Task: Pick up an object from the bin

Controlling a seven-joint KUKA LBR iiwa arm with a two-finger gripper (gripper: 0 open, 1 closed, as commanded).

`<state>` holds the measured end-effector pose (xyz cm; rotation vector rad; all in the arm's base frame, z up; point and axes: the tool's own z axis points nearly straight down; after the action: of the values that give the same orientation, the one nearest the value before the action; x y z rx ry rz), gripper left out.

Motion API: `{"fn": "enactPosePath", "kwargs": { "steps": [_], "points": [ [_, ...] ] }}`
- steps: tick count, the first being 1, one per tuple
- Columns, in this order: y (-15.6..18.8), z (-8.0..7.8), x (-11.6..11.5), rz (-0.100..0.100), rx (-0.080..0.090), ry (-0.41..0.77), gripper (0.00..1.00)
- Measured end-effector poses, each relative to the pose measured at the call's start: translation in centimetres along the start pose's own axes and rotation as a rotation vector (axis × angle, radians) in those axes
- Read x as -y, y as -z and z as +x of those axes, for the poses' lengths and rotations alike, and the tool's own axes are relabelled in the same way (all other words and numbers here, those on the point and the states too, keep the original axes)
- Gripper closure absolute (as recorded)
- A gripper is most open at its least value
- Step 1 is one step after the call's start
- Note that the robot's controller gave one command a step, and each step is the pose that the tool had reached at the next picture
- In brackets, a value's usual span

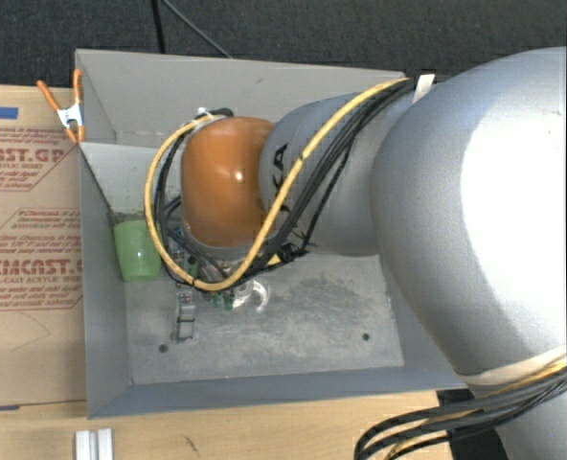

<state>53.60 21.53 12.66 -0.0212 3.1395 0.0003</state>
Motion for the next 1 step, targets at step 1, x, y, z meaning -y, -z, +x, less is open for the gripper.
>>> {"fn": "enactPosePath", "kwargs": {
  "steps": [1],
  "points": [
    [-5.88, 0.60, -1.55, 0.010, -0.013, -0.027, 0.00]
  ]
}}
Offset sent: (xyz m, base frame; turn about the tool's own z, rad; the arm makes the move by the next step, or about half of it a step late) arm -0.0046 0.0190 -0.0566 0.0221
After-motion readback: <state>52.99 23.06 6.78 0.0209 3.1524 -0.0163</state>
